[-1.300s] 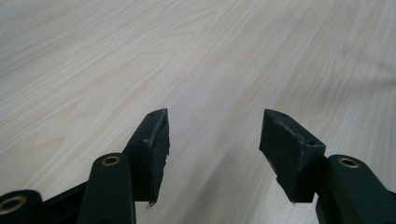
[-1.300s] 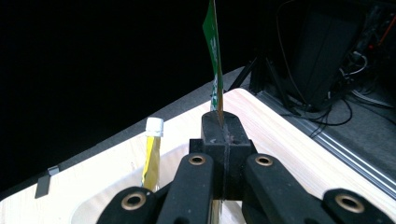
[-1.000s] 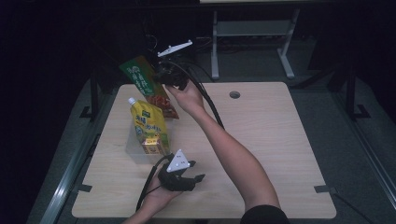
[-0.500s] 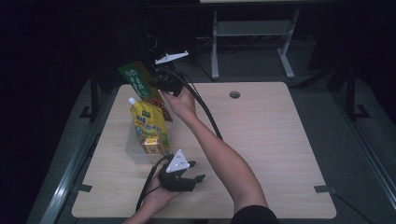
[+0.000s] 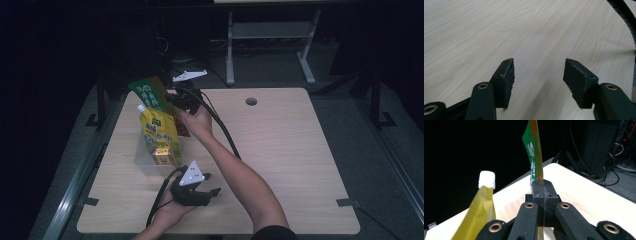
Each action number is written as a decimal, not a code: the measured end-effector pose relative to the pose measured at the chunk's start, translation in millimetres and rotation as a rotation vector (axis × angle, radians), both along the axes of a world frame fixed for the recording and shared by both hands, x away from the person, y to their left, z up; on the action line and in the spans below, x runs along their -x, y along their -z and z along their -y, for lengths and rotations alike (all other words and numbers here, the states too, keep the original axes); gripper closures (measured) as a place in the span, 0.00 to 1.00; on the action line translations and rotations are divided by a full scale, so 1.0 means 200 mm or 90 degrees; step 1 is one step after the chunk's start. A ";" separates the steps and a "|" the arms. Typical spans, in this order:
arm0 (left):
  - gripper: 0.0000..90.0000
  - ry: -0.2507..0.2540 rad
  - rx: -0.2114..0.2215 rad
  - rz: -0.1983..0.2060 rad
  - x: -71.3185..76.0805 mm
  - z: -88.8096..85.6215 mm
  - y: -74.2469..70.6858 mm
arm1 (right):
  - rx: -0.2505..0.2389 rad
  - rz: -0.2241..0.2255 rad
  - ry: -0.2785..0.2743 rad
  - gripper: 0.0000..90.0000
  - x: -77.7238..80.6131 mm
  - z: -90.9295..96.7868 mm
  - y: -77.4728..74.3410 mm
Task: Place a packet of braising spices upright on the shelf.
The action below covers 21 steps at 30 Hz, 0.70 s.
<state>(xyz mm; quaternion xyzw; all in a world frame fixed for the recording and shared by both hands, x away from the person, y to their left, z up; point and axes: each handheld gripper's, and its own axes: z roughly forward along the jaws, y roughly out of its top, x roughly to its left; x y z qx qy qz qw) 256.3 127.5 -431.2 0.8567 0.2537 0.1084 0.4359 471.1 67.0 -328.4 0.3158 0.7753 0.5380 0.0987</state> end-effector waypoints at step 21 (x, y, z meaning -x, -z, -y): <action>0.46 -0.003 0.001 0.011 -0.01 -0.01 -0.01 | 0.126 -0.040 -0.063 0.79 -0.06 -0.10 0.01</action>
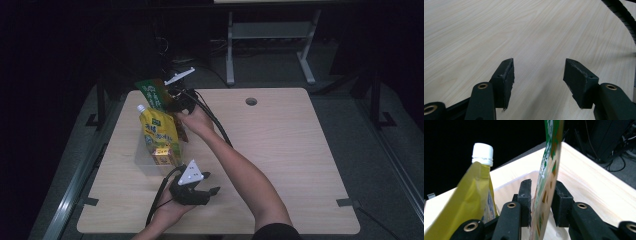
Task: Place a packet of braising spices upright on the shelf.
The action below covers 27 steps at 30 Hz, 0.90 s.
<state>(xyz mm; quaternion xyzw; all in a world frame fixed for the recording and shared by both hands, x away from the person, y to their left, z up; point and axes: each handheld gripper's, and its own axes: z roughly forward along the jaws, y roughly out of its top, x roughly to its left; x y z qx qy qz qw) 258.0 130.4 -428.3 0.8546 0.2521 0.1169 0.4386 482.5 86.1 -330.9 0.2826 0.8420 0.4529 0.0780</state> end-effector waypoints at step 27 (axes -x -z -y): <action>0.46 0.002 0.002 0.000 0.00 0.00 0.00 | -0.092 0.016 0.062 0.99 0.04 0.02 0.02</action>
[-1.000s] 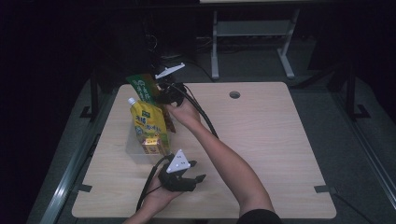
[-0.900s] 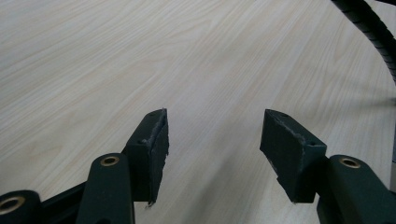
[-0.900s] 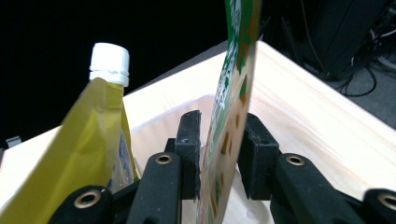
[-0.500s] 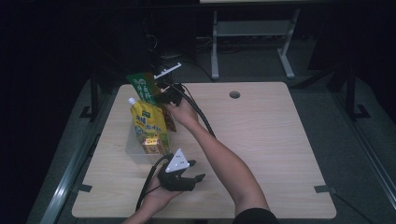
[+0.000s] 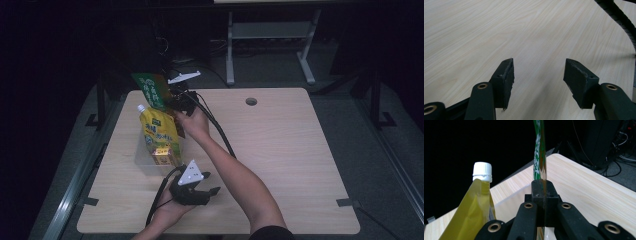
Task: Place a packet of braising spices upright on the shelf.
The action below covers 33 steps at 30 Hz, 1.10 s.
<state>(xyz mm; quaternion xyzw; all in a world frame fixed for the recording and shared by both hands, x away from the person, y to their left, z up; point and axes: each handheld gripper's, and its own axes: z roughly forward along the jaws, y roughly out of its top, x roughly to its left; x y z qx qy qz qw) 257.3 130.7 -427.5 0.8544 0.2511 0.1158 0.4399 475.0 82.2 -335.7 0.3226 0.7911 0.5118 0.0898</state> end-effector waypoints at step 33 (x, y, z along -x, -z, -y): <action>0.45 -0.001 -0.002 0.002 -0.01 0.00 0.01 | 0.021 0.030 -0.031 0.95 0.03 0.06 0.19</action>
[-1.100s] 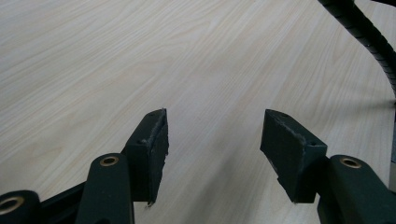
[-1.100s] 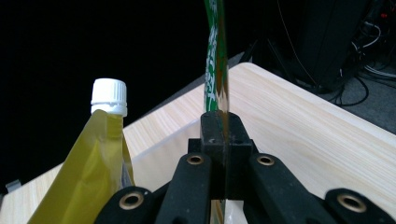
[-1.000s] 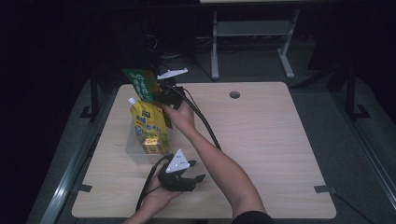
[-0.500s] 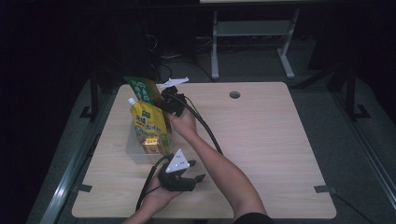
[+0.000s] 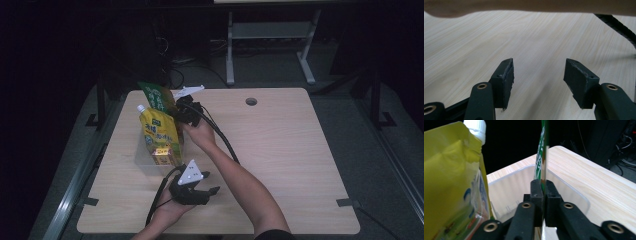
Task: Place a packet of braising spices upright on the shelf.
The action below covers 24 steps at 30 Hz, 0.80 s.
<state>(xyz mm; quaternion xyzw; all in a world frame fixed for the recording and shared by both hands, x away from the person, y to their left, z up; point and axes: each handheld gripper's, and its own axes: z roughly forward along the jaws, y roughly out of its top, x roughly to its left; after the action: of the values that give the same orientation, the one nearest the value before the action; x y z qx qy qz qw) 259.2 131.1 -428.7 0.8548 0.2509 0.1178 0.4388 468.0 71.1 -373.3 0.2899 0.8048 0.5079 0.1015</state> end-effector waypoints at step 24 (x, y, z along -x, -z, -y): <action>0.43 -0.008 -0.001 -0.003 -0.01 -0.01 0.00 | 0.015 -0.027 -0.002 0.61 -0.02 0.11 -0.07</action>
<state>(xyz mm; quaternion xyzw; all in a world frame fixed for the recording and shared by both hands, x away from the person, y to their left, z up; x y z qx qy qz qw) 262.2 133.2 -428.8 0.8539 0.2568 0.1187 0.4369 471.9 48.9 -359.9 0.2980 0.8133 0.4921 0.0868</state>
